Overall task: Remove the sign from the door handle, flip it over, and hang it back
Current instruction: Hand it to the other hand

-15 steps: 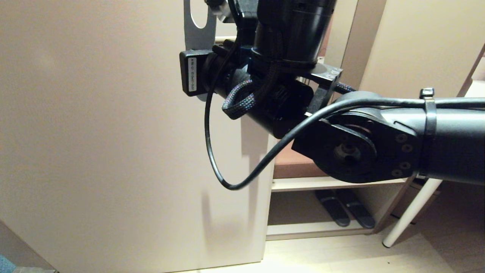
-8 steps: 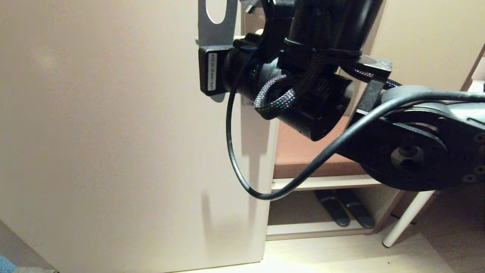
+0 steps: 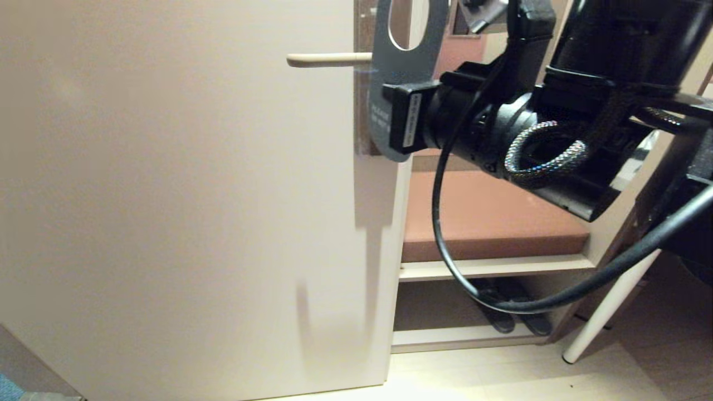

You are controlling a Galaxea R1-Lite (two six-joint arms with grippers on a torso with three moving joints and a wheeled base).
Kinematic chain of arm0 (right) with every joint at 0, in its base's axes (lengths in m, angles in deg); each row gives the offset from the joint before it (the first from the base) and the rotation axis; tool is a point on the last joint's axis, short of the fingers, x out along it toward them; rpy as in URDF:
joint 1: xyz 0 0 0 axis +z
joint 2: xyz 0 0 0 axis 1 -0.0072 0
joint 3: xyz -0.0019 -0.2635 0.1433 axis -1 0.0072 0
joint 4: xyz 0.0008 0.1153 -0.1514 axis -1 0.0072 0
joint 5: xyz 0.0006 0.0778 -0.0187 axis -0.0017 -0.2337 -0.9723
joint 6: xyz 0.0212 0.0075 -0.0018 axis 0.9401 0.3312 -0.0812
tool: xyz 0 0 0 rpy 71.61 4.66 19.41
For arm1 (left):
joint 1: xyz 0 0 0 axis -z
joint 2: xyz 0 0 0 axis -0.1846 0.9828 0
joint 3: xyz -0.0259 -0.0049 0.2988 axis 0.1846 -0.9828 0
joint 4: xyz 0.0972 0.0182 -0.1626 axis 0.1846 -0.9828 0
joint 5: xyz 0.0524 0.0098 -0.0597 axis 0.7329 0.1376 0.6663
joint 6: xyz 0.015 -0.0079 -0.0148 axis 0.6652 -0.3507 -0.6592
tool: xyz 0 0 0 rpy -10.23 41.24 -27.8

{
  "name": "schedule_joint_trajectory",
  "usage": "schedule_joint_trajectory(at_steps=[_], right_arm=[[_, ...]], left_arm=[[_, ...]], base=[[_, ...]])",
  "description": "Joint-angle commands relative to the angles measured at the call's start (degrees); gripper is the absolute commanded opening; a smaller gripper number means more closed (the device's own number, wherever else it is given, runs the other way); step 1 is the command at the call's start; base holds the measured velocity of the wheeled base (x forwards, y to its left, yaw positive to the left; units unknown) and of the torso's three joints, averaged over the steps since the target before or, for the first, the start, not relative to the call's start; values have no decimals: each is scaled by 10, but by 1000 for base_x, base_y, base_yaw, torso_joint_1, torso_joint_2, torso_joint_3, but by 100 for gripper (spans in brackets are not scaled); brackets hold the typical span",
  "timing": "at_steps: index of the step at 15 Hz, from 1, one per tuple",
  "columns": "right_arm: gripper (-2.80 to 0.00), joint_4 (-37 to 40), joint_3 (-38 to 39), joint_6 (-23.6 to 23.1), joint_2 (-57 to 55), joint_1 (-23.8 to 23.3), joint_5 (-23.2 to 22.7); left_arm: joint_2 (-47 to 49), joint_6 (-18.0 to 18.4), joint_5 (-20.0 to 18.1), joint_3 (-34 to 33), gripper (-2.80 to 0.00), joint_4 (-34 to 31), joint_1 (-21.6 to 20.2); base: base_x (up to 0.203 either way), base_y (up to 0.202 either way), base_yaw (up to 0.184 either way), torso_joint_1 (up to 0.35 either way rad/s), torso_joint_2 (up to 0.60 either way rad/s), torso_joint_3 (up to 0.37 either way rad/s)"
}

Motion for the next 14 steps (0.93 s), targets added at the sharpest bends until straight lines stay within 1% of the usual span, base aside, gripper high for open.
schedule_joint_trajectory(at_steps=[1,2,4,10,12,14], right_arm=[[-280,-31,49,-13,43,-35,1],[-280,-50,66,-25,53,-54,1],[-280,-59,94,-37,76,-83,1],[-280,-59,210,-37,165,-204,-2],[-280,-59,244,-38,201,-224,-3],[-280,-59,296,-51,243,-240,-1]], left_arm=[[0,1,0,0,-280,0,0],[0,0,1,0,-280,0,0],[0,1,1,0,-280,0,0],[0,1,0,0,-280,0,0],[0,0,0,0,-280,0,0],[0,0,0,0,-280,0,0]], base=[[0,0,0,0,0,0],[0,0,0,0,0,0],[0,0,0,0,0,0],[0,0,0,0,0,0],[0,0,0,0,0,0],[0,0,0,0,0,0]])
